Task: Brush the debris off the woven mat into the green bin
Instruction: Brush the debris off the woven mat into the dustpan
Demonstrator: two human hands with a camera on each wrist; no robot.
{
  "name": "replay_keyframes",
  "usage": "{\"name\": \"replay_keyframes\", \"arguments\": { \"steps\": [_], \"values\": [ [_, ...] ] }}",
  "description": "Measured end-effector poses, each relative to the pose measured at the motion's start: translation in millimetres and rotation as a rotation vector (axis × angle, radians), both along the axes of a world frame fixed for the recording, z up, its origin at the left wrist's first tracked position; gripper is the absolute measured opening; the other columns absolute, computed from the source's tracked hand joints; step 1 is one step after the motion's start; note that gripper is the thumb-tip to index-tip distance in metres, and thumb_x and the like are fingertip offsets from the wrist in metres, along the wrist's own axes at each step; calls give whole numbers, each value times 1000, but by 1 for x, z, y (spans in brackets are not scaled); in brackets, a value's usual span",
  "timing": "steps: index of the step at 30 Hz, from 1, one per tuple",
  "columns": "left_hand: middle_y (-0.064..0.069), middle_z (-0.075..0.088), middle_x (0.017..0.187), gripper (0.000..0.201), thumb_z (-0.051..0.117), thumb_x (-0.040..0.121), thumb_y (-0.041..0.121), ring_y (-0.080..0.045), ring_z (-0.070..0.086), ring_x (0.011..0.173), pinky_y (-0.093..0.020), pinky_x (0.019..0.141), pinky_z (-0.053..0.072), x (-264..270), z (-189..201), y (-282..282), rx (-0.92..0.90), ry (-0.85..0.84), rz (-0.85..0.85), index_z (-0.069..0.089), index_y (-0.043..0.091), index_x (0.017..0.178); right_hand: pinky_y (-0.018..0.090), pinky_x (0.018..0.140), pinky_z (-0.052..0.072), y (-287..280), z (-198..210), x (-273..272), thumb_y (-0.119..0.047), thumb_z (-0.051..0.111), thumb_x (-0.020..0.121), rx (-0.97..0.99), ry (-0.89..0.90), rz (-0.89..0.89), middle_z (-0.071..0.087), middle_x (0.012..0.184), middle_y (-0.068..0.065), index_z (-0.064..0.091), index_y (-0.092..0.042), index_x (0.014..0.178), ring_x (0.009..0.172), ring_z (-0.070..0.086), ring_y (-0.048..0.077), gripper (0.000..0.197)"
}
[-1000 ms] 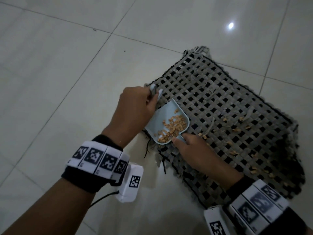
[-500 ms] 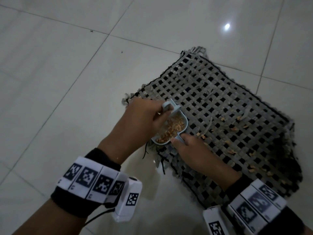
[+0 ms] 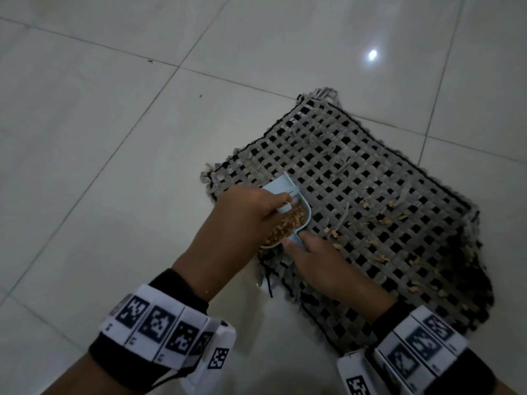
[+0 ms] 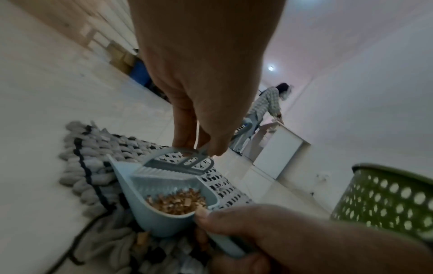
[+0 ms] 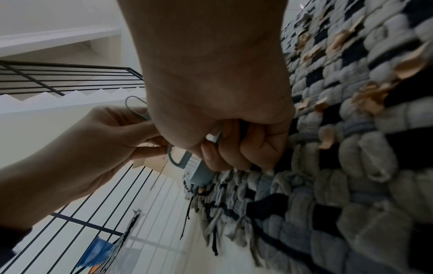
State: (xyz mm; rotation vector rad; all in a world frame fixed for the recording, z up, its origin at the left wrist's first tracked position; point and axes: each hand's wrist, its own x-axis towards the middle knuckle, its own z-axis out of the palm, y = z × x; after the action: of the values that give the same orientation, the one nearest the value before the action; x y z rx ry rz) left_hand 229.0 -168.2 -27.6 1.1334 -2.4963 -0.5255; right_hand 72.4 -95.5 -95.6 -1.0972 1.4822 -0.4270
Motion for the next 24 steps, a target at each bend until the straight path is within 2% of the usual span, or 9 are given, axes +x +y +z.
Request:
{"name": "replay_keyframes", "arguments": {
  "steps": [3,6,10,14,16,18,20,22,24],
  "values": [
    [0,77,81,20,65,92,24,-9,71,65,-32,58,58,4,9,2,147,17,-18,79,19,106,36,56,34,4,5,-2,-48,43,101,-8,-33,-17,43,69,5,56,-5,110,59,39,18,46],
    [6,78,93,19,69,92,24,5,70,69,-14,60,55,14,28,-2,308,178,141,76,25,110,28,50,33,13,14,-6,-42,42,103,-51,-55,-38,41,66,1,54,-4,105,53,36,12,40],
    [15,77,94,17,74,88,20,-3,73,80,-23,73,61,26,56,-15,432,275,243,78,27,103,24,47,31,29,24,-14,-37,43,104,-83,-80,-80,40,63,-3,54,2,110,52,35,10,41],
    [4,78,97,16,71,89,10,-16,74,87,-40,81,62,30,76,-21,604,408,288,78,21,99,26,49,31,49,26,-29,-40,45,102,-45,-70,-113,39,57,-7,55,1,110,48,34,8,43],
    [1,78,94,15,71,90,12,-17,73,83,-41,81,62,30,81,-19,622,425,325,78,21,99,30,54,37,61,30,-36,-46,45,101,-47,-64,-109,52,65,8,58,-8,114,55,43,11,43],
    [-2,78,92,14,70,91,13,-19,71,79,-40,79,63,28,83,-13,648,447,345,78,19,101,40,65,50,76,33,-43,-57,47,96,-45,-61,-105,65,92,20,61,-19,118,68,59,23,46],
    [-4,78,89,14,69,92,14,-18,71,75,-34,73,63,25,77,-5,691,447,365,77,16,103,44,66,54,93,37,-49,-60,50,92,-11,-53,-113,67,83,14,64,-22,117,70,64,30,48],
    [-4,78,86,14,69,92,13,-16,71,70,-28,67,60,20,70,3,689,459,392,77,14,103,33,53,47,110,37,-55,-46,50,98,5,-33,-130,60,67,12,67,-21,113,57,57,23,34],
    [-3,77,83,12,69,92,15,-15,71,67,-29,64,60,16,64,12,629,468,416,77,15,101,29,55,39,125,34,-60,-38,50,100,12,31,-140,64,74,18,69,-25,108,58,55,19,25]
  ]
}}
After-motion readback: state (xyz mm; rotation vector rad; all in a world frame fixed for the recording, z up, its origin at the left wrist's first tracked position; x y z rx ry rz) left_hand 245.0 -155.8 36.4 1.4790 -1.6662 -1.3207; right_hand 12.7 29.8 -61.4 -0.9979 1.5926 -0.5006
